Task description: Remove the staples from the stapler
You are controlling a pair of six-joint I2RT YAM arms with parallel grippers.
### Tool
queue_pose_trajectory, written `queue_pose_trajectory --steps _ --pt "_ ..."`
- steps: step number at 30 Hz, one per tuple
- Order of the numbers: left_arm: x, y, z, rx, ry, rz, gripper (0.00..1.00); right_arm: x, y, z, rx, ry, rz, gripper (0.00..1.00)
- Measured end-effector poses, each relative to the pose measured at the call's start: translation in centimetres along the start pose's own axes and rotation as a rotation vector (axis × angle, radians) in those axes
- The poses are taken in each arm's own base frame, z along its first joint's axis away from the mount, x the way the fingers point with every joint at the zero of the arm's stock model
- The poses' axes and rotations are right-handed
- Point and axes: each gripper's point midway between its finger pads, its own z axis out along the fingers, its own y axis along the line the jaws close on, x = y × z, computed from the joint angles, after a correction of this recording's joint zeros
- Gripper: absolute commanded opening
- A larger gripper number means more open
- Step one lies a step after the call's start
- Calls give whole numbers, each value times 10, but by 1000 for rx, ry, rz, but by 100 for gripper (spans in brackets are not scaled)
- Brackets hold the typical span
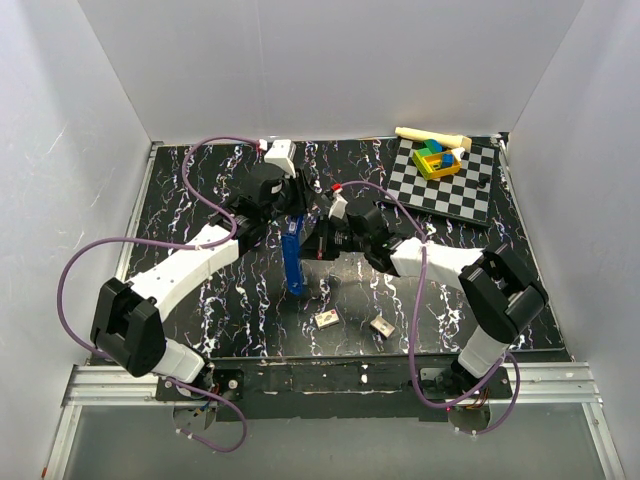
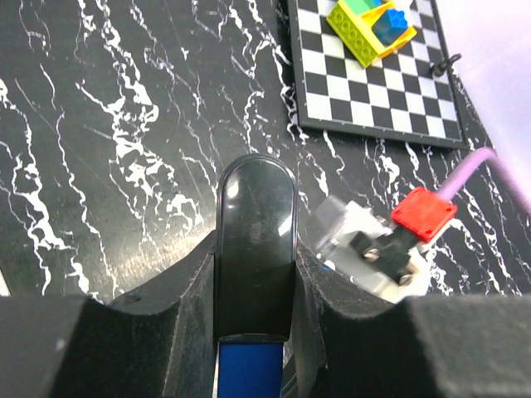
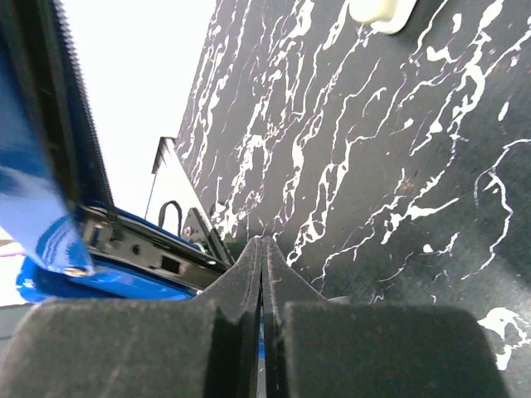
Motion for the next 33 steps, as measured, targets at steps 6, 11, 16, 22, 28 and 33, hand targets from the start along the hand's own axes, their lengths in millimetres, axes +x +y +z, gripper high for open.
queue_pose_trajectory --steps 6,11,16,22,28,33 --pt "-16 -3 1 2 -53 10 0 5 6 1 -38 22 25 1" --pt "-24 -4 2 -2 -78 17 0 7 9 0 -55 27 41 1" --pt "-30 -5 3 1 -92 25 0 8 10 0 -60 30 41 1" --pt "-32 -6 2 3 -97 27 0 9 11 -4 -47 35 35 1" --pt "-42 -10 -15 17 -111 31 0 5 20 -15 -40 22 16 1" --pt "-62 -23 -48 68 -155 29 0 2 27 -28 -13 1 -15 1"
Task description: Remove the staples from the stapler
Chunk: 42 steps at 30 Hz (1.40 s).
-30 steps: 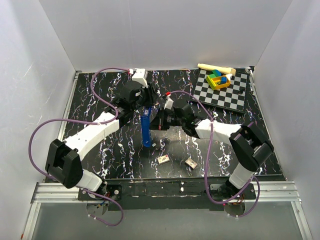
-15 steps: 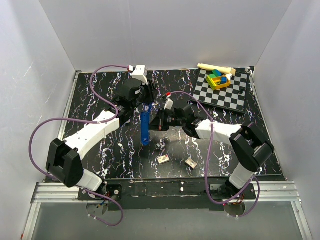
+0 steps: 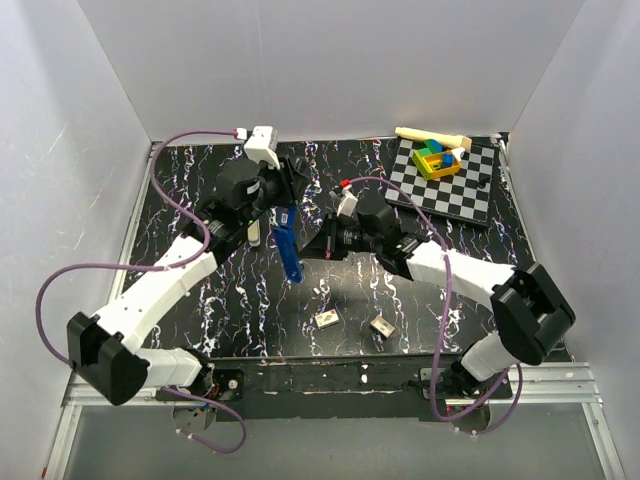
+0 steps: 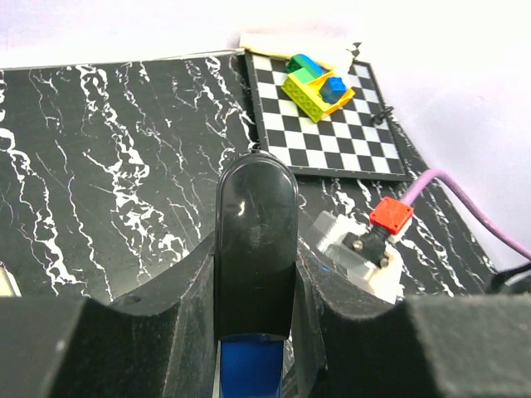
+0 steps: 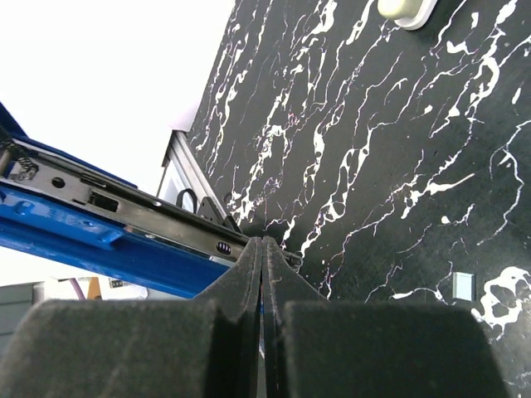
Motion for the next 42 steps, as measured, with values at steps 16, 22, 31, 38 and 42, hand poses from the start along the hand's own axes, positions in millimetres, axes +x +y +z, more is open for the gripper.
queue_pose_trajectory --steps 16,22,31,38,42 --pt "-47 -30 -94 146 -121 0 0 -11 21 -59 131 -73 -116 1" --pt "-62 -34 -120 166 -172 -1 0 -11 32 -88 158 -104 -151 1" --pt "-68 -31 -135 149 -197 -35 0 13 52 -101 136 -80 -155 1" --pt "-71 -24 -143 109 -213 -78 0 49 62 -89 119 -8 -152 1" --pt "-77 -24 -152 108 -240 -110 0 65 61 -71 131 47 -151 1"
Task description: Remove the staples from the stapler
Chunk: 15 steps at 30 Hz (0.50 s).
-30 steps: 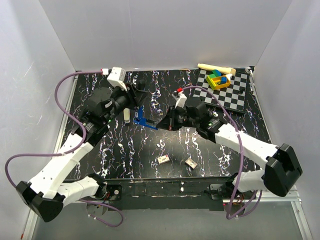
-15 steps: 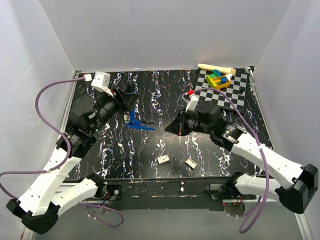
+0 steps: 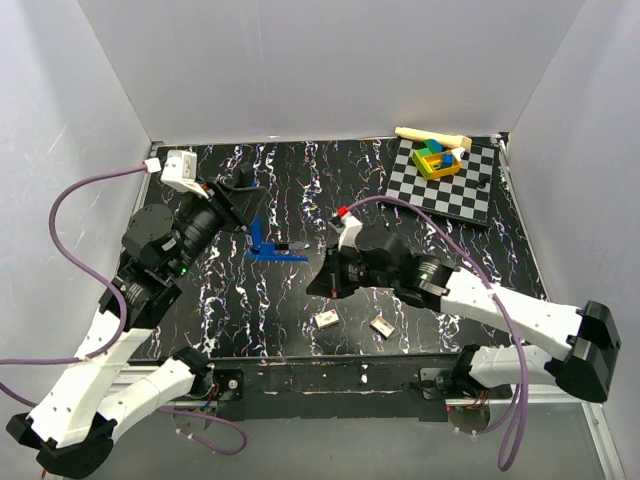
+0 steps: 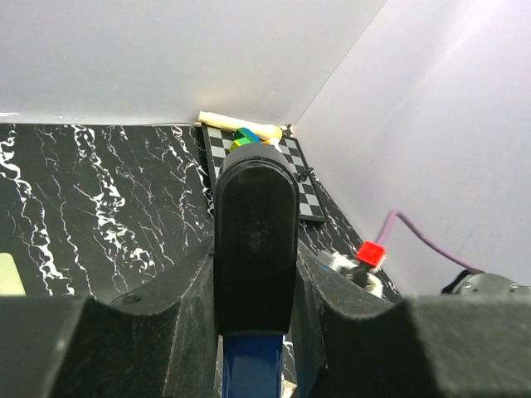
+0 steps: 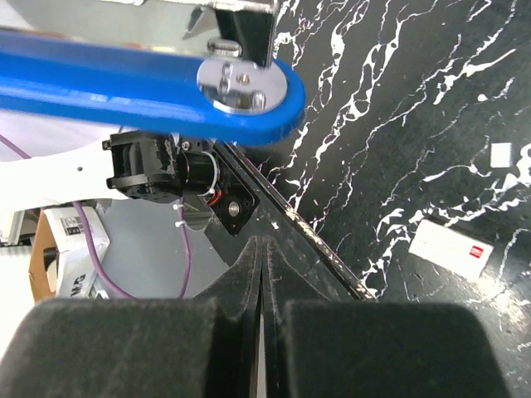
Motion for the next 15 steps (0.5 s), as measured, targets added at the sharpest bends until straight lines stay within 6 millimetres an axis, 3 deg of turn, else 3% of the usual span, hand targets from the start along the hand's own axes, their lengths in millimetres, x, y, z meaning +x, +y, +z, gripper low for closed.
queue_pose_trajectory --steps 5,15 --pt "-1 1 -8 -6 -11 -25 0 -2 6 23 11 27 -4 1" --pt "1 6 -19 -31 0 -26 0 -41 36 31 -37 -54 -22 1"
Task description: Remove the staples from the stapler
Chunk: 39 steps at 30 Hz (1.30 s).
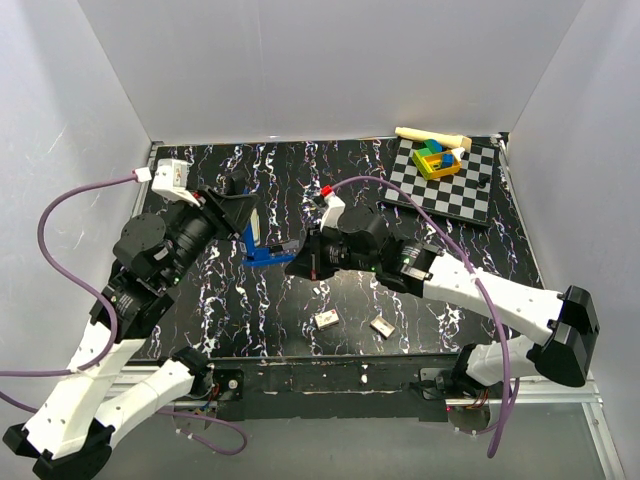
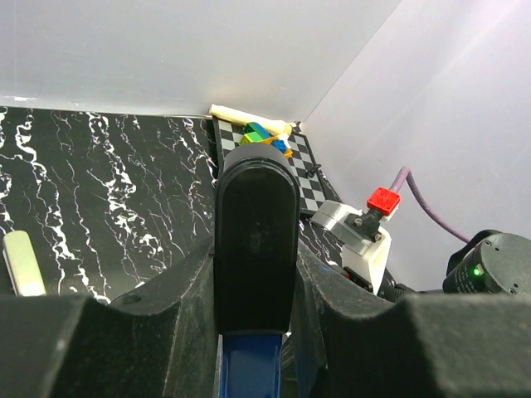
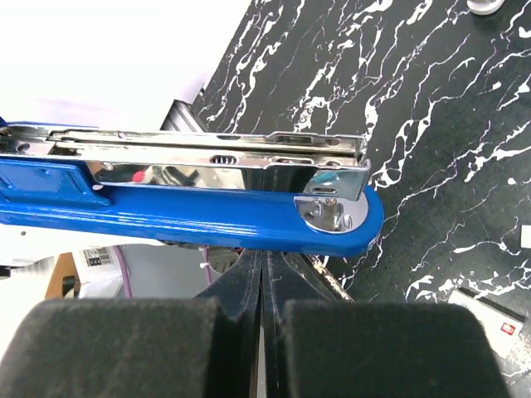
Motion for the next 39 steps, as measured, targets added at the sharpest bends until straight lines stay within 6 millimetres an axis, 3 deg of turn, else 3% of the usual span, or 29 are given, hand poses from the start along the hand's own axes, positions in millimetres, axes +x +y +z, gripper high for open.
queue_pose_trajectory --steps 16,22,30,34,39 --pt "4 -4 -10 35 13 1 0 -29 9 -4 42 -59 -71 1" --pt "19 -10 -12 78 79 2 0 -44 13 -8 53 -102 -108 1" --pt "30 -11 -11 98 119 2 0 -42 3 -10 99 -95 -135 1" --pt "33 -13 -11 112 133 2 0 -44 2 -21 116 -106 -159 1" --pt "40 -20 -11 162 164 5 0 -48 9 -47 104 -128 -214 1"
